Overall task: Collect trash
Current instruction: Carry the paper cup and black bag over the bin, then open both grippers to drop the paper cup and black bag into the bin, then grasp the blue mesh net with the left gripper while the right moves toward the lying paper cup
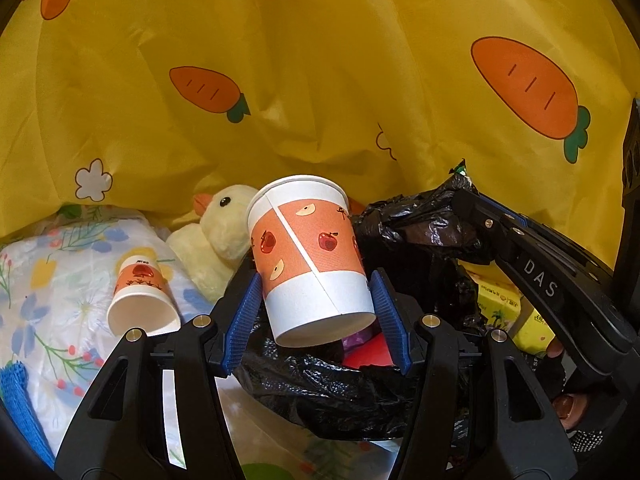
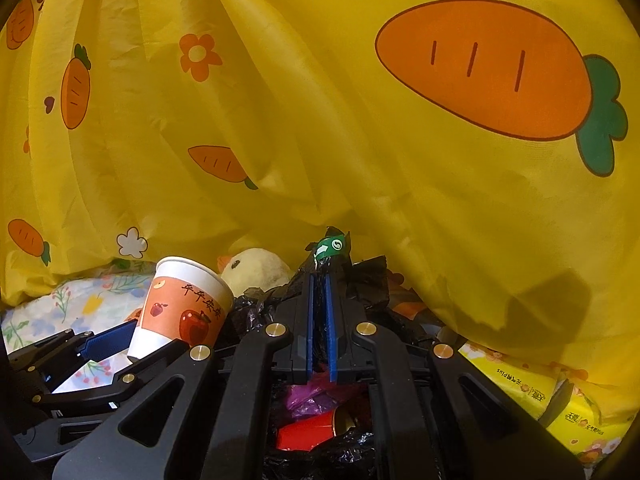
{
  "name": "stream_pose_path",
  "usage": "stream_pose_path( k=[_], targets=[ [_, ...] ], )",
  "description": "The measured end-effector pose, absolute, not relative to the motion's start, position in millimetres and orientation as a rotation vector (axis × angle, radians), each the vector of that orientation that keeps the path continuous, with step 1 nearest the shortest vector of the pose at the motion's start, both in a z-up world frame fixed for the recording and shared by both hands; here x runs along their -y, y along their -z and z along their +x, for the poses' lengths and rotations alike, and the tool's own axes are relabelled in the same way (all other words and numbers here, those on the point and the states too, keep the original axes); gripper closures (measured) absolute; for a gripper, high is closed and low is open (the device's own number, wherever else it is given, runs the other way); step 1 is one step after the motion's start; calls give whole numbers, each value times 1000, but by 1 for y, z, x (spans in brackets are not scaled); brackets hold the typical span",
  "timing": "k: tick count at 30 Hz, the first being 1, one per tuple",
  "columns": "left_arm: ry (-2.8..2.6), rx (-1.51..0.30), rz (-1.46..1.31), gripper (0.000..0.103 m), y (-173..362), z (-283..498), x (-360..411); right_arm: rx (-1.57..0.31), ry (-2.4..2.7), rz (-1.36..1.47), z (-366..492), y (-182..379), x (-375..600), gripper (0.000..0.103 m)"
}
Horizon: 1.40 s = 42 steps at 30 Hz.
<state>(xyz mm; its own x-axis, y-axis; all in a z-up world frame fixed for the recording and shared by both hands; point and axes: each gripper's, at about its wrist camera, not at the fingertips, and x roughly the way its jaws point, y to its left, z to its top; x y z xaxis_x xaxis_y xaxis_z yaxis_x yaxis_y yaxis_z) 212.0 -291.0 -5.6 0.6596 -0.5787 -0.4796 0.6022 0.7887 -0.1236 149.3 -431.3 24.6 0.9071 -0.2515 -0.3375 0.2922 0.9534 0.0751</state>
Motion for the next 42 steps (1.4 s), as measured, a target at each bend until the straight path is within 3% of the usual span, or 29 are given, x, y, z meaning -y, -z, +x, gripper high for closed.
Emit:
stream_pose_path(
  k=[2, 6, 11, 13, 15, 19, 24, 29, 42],
  targets=[
    [699, -527, 54, 44, 9, 211, 294, -339, 283, 130, 152, -23, 433, 96],
    [678, -534, 46, 25, 13, 212, 288, -361, 274, 144, 156, -18, 438, 96],
    [605, -519, -8, 17, 9, 214, 260, -398, 263, 145, 161, -12, 441, 95],
    [568, -514, -28, 15, 5, 213, 247, -404, 264, 150, 161, -11, 442, 84],
    [535, -506, -48, 13, 2, 212, 235, -388, 274, 161, 157, -11, 443, 48],
    [468, -473, -61, 11, -5, 201, 209, -368, 296, 157, 149, -16, 443, 44],
    [384, -448, -58, 8, -8, 186, 180, -339, 325, 136, 134, -23, 436, 27],
    [327, -449, -75, 7, -5, 169, 150, -380, 334, 91, 131, -16, 413, 19],
    [198, -446, -93, 7, 4, 132, 81, -387, 280, 58, 115, -14, 355, 19]
  ],
)
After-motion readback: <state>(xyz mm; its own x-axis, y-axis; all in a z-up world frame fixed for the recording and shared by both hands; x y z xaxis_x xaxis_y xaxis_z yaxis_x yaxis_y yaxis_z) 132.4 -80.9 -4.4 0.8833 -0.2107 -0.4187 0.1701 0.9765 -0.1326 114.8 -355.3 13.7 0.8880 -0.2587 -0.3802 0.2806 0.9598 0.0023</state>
